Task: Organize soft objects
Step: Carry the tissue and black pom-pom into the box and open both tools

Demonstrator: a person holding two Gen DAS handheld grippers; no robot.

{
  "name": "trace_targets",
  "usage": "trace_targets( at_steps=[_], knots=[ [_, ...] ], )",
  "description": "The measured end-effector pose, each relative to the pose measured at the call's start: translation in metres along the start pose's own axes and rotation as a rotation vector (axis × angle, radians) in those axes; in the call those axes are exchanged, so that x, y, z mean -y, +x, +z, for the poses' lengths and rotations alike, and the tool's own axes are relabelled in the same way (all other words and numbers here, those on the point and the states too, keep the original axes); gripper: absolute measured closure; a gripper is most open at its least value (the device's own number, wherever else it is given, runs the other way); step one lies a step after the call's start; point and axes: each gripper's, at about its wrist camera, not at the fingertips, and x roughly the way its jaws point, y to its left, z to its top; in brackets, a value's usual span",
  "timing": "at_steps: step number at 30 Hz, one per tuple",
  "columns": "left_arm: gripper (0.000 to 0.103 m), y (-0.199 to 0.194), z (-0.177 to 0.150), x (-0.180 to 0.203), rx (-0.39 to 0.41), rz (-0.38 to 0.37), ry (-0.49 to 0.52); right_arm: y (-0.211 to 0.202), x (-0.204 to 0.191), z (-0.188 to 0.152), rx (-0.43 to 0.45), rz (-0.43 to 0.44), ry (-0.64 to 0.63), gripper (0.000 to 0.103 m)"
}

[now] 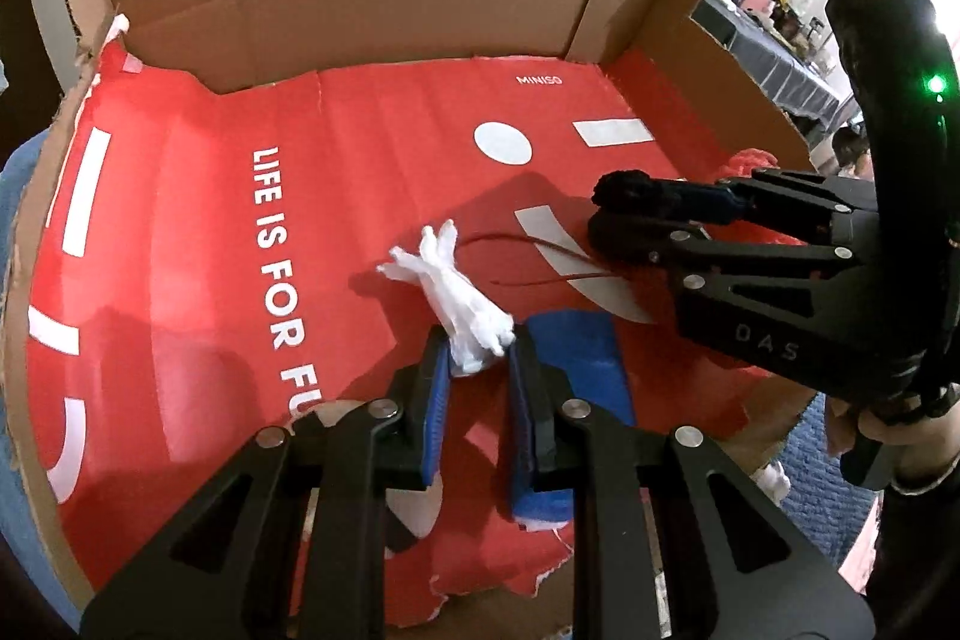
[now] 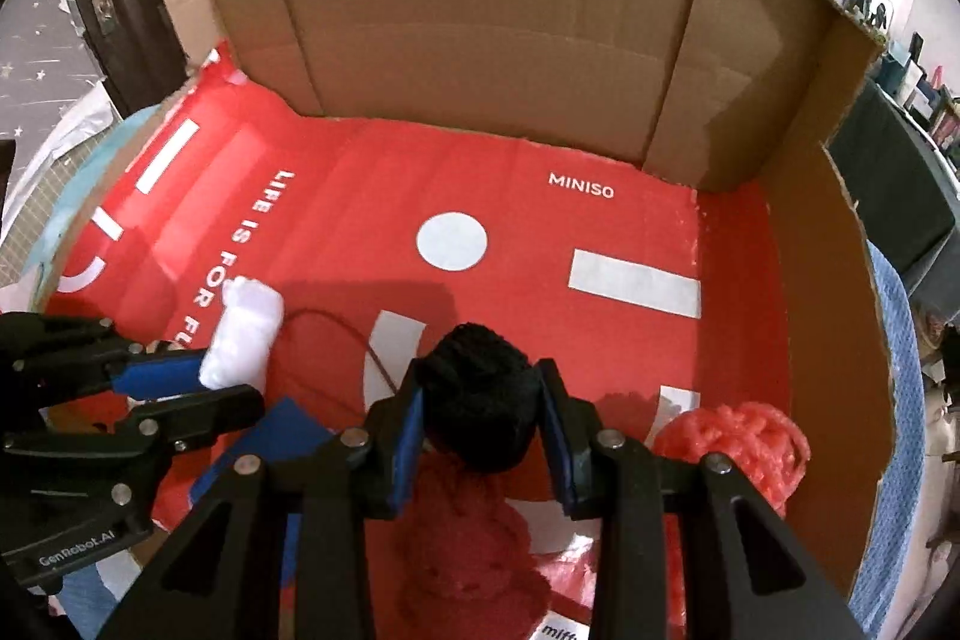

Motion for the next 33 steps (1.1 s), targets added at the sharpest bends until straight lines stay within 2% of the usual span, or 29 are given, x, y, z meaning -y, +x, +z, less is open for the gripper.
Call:
trace_targets(
  at_steps=[19,23,33],
  knots=[
    [0.085,0.001,0.002,0.001,-0.004,0.006,0.001,0.014,-0.002,0.011,-0.026,-0.014,-0.014,0.065],
    [0.085,-0.001,0.002,-0.002,-0.005,-0.007,-0.016,0.015,-0.003,0.011,-0.025,-0.018,-0.02,0.057],
    [0.085,-0.003,0.001,-0.003,-0.009,-0.012,-0.011,0.013,-0.005,0.01,-0.025,-0.025,-0.03,0.052]
  ],
)
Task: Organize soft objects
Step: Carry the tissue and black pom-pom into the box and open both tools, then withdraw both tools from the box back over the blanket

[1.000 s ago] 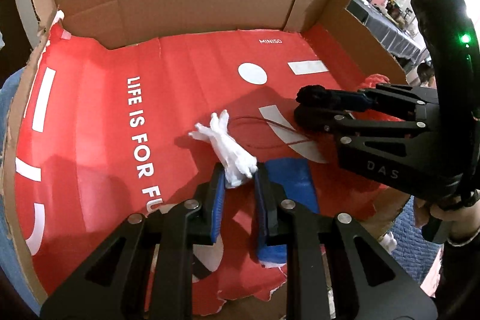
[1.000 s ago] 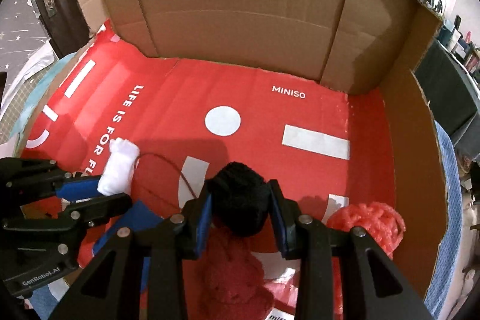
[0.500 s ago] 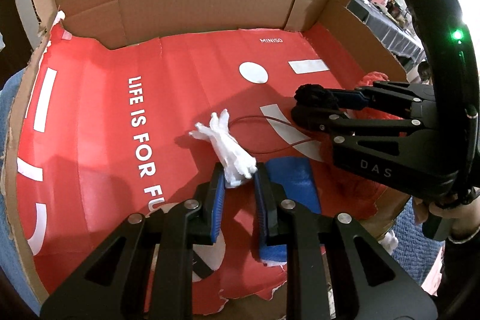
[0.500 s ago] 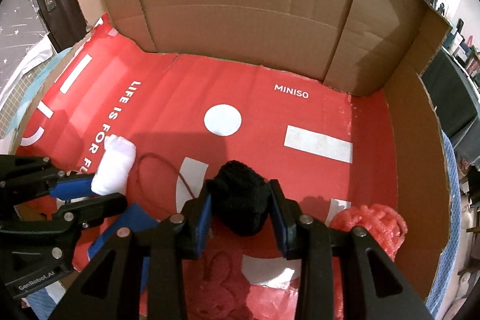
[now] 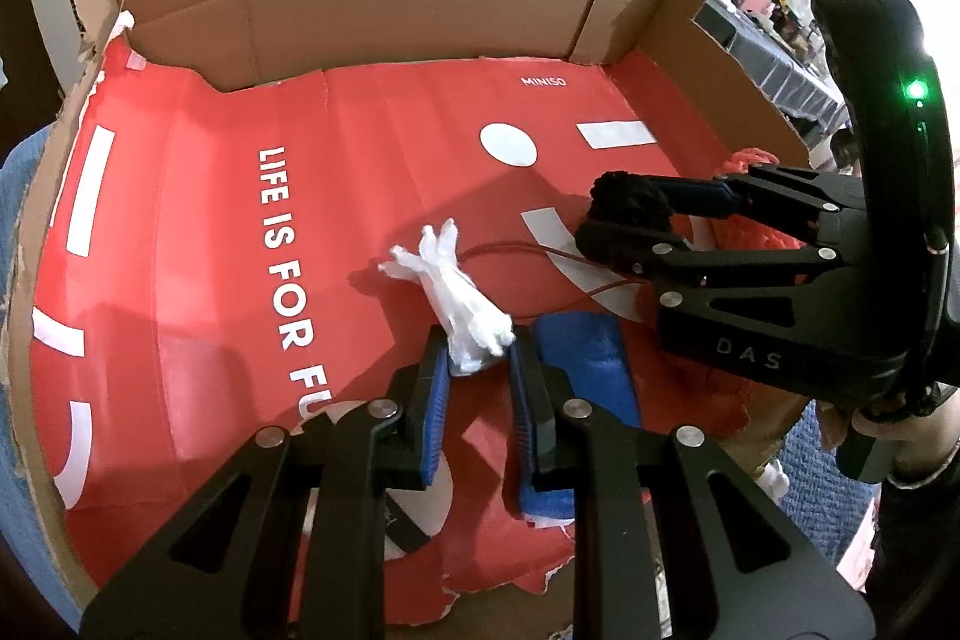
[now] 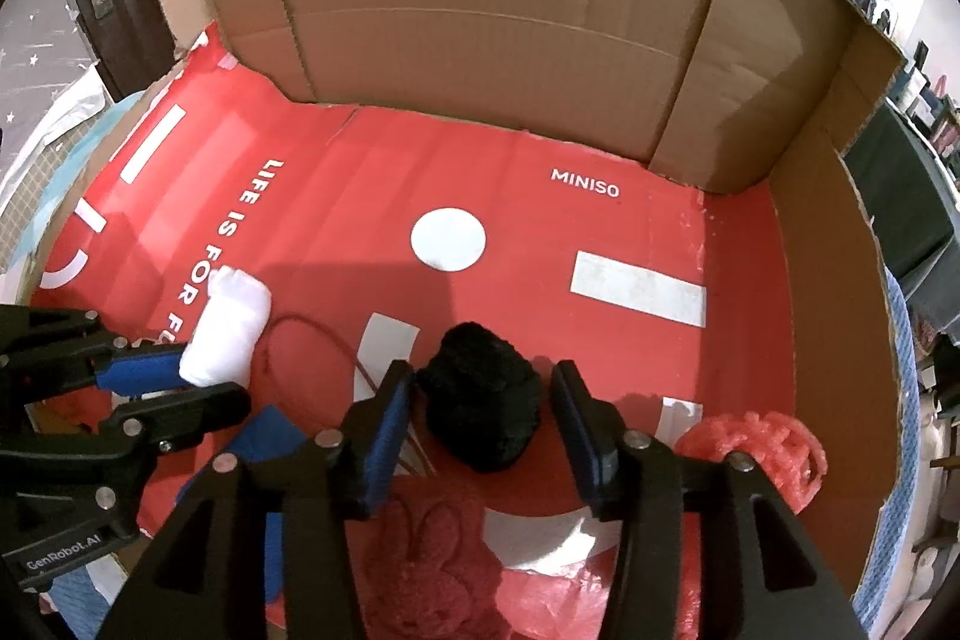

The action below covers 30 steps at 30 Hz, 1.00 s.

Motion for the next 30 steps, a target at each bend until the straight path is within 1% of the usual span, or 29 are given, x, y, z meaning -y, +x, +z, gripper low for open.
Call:
trace_targets(
  at_steps=[8,9,11,12,13,14,15,19,22,23,24,26,30],
  knots=[
    [0.084,0.0,0.001,0.001,0.004,0.008,0.001,-0.001,0.0,-0.001,0.003,0.001,0.003,0.05],
    [0.083,0.0,0.001,0.0,0.005,0.009,0.0,-0.001,0.0,-0.001,0.003,0.001,0.003,0.049],
    [0.078,-0.001,0.001,-0.001,0.008,0.007,-0.009,-0.001,0.0,-0.001,0.004,0.001,0.003,0.049],
    [0.071,-0.002,0.001,-0.001,0.012,0.002,-0.012,-0.001,0.0,-0.001,0.004,0.003,0.004,0.049],
    [0.056,-0.003,0.001,-0.002,0.02,-0.002,-0.012,-0.001,0.001,-0.001,0.005,0.003,0.004,0.049],
    [0.048,-0.005,0.001,-0.002,0.034,0.005,-0.013,0.0,0.0,-0.001,0.006,0.003,0.004,0.049],
    [0.043,-0.008,0.001,-0.002,0.056,0.013,-0.012,0.0,-0.001,-0.001,0.007,0.003,0.004,0.049],
    [0.043,-0.014,0.003,-0.005,0.071,-0.003,-0.025,-0.001,0.0,-0.001,0.01,0.004,0.006,0.049],
    [0.043,-0.018,0.003,-0.005,0.08,0.001,-0.019,-0.004,0.001,-0.001,0.016,0.007,0.013,0.049],
    [0.043,-0.019,0.002,-0.005,0.081,0.0,-0.019,-0.005,0.001,-0.001,0.019,0.009,0.015,0.048],
    [0.043,-0.022,0.001,-0.004,0.085,-0.003,-0.017,-0.008,0.002,-0.002,0.024,0.01,0.017,0.042],
    [0.043,-0.026,0.0,-0.003,0.093,-0.004,-0.013,-0.013,0.003,-0.003,0.038,0.011,0.02,0.037],
    [0.042,-0.04,-0.006,0.001,0.122,-0.005,-0.021,-0.024,0.005,-0.005,0.056,0.02,0.033,0.037]
  ],
)
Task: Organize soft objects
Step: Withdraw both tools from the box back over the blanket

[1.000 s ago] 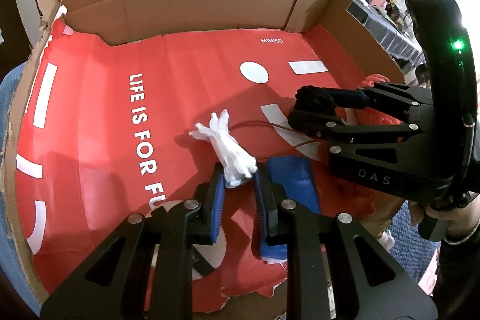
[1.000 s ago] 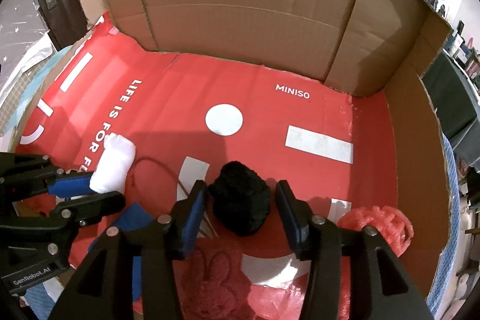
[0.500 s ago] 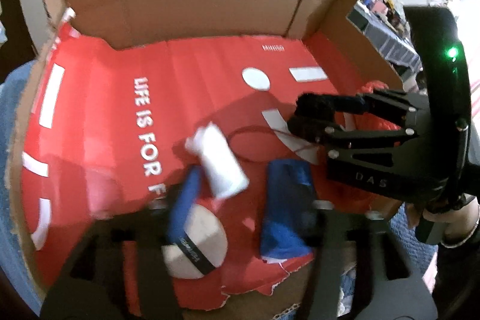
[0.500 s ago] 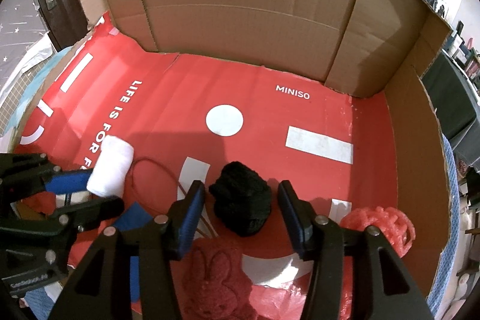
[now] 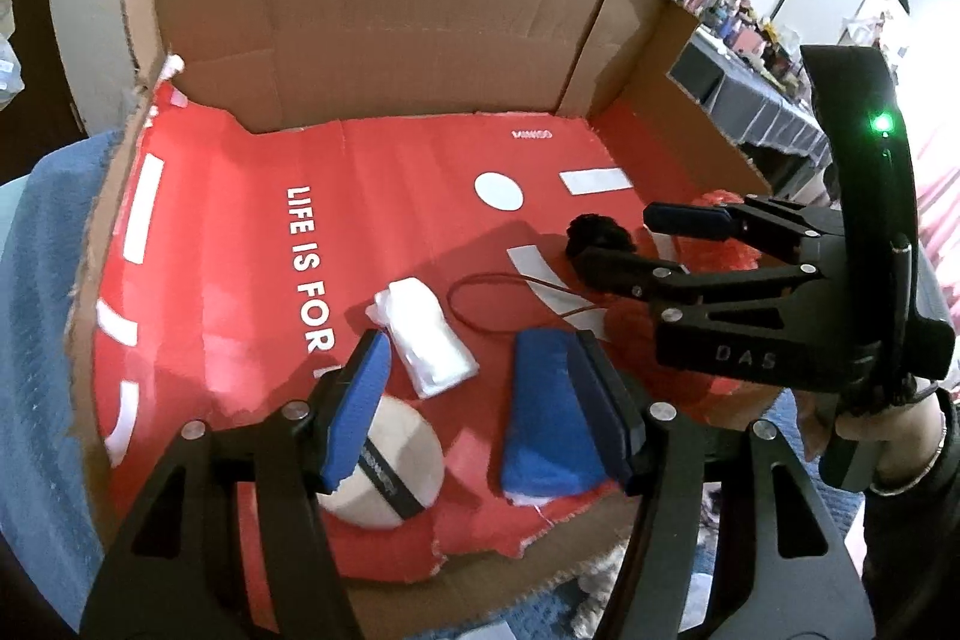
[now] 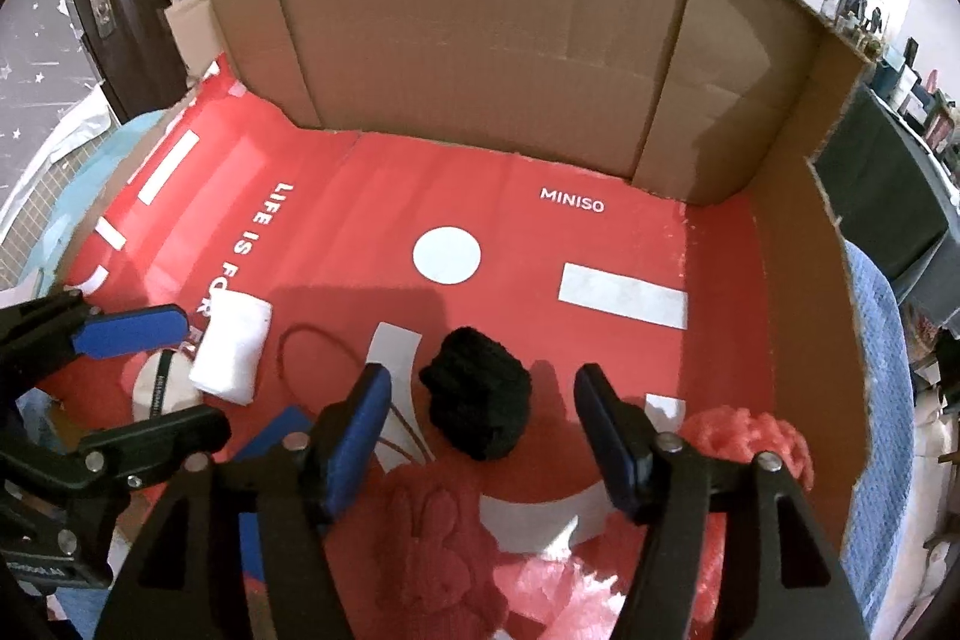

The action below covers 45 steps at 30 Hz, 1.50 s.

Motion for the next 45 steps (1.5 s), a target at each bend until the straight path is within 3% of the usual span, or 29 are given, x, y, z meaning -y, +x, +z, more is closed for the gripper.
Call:
trace_targets(
  at_steps=[8,14,23,25,28,38,45],
  knots=[
    [0.033,-0.052,-0.013,0.015,0.126,0.042,0.007,-0.057,0.001,-0.013,0.116,0.012,0.018,0.029],
    [0.021,-0.098,-0.036,0.029,0.259,0.118,0.026,-0.115,-0.008,-0.039,0.243,0.019,0.014,0.01],
    [0.014,-0.15,-0.074,0.053,0.416,0.171,0.046,-0.188,-0.025,-0.085,0.44,-0.021,-0.012,0.001],
    [0.007,-0.16,-0.086,0.059,0.459,0.199,0.049,-0.202,-0.028,-0.097,0.475,-0.025,-0.008,0.0],
    [0.004,-0.172,-0.106,0.069,0.535,0.226,0.059,-0.219,-0.03,-0.122,0.528,-0.024,0.016,0.0],
    [0.004,-0.182,-0.161,0.094,0.568,0.275,0.084,-0.225,-0.035,-0.202,0.593,-0.098,0.09,0.0],
    [0.004,-0.168,-0.186,0.095,0.551,0.282,0.067,-0.219,-0.044,-0.238,0.614,-0.141,0.107,0.0]
  ],
)
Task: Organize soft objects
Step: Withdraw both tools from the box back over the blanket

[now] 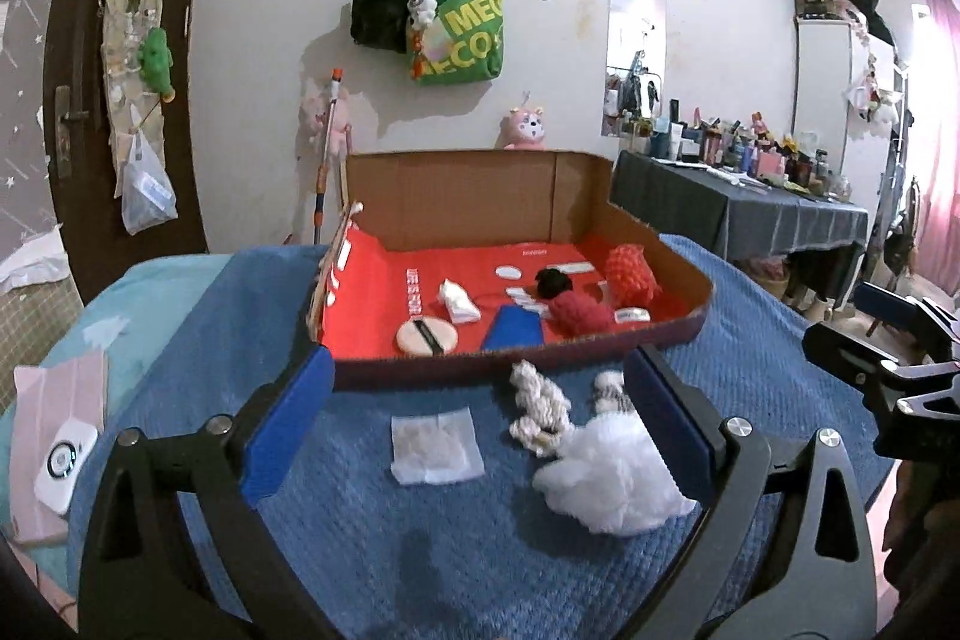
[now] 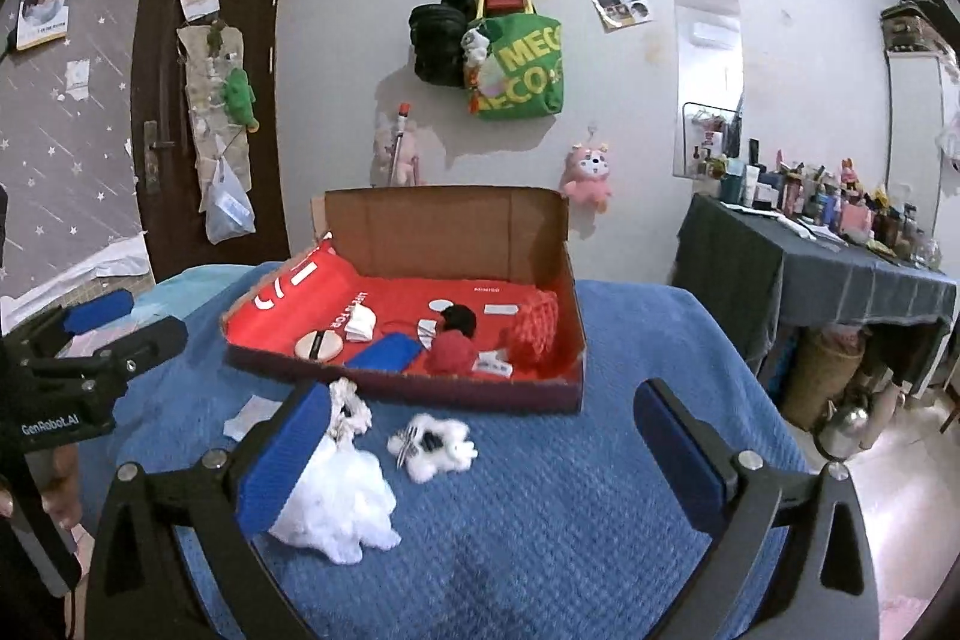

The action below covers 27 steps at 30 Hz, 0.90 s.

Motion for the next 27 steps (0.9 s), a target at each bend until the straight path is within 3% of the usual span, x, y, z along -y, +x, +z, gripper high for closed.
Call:
trace_targets(
  at_steps=[13,27],
  knots=[
    [0.004,0.032,-0.052,-0.014,-0.163,0.015,-0.028,0.024,0.005,-0.053,-0.094,0.003,0.089,0.0],
    [0.004,0.055,-0.06,-0.023,-0.245,0.019,-0.048,0.044,0.008,-0.06,-0.152,0.004,0.105,0.0]
  ],
)
